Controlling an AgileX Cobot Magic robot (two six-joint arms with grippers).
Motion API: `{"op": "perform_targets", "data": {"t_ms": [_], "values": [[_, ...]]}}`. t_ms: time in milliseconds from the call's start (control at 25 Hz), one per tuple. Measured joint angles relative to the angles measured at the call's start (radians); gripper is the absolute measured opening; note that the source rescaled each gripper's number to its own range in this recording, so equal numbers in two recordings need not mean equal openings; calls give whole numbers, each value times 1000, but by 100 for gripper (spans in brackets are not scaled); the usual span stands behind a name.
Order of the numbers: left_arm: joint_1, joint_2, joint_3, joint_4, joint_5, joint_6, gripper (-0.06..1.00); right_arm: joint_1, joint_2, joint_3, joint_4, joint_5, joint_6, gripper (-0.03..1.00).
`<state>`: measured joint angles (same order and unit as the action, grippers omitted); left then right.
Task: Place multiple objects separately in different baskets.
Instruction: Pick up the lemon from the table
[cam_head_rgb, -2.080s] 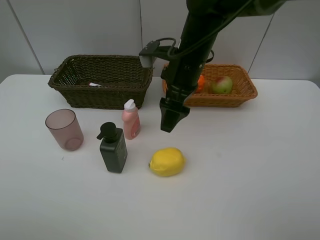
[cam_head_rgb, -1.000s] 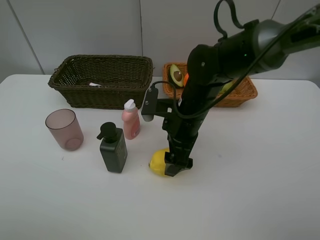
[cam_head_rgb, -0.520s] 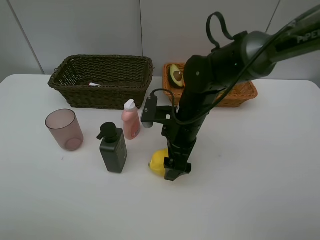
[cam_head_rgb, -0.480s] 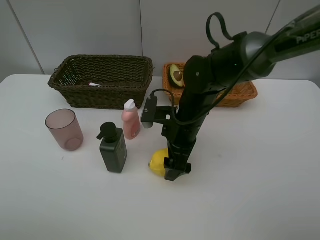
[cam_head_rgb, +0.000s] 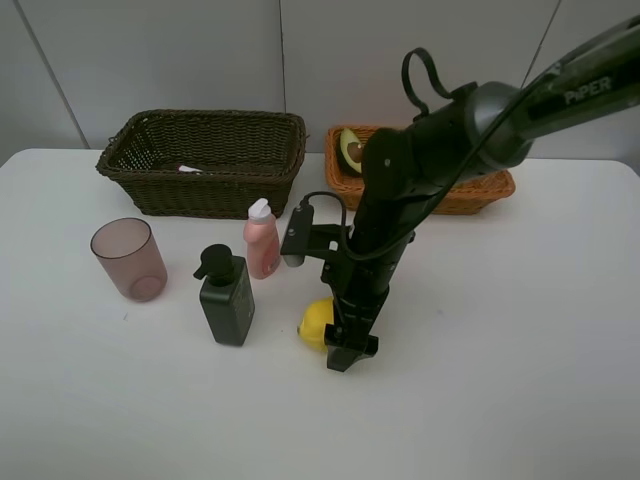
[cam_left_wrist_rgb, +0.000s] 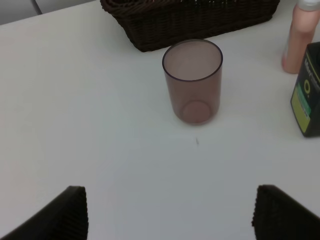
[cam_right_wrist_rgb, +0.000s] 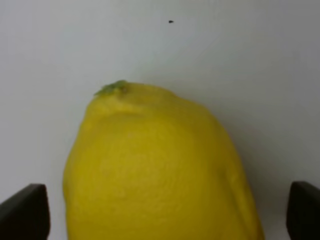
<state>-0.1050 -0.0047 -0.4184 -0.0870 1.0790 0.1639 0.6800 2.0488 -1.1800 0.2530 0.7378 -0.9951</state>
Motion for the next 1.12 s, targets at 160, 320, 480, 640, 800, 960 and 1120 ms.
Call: {"op": "perform_targets", "data": {"t_ms": [160,320,480,640,800,960,1120], "values": [[0,0,0,0,0,0,89,0,0,0,0,-1,0,100],[0,0,0,0,0,0,89,0,0,0,0,-1,0,100],[0,0,0,0,0,0,89,0,0,0,0,4,0,100],[0,0,0,0,0,0,89,0,0,0,0,10,0,100],[0,0,0,0,0,0,89,0,0,0,-1,10,0,100],[0,0,0,0,0,0,89,0,0,0,-9,14,0,90],[0,0,0,0,0,0,89,0,0,0,-27,22,0,55]]}}
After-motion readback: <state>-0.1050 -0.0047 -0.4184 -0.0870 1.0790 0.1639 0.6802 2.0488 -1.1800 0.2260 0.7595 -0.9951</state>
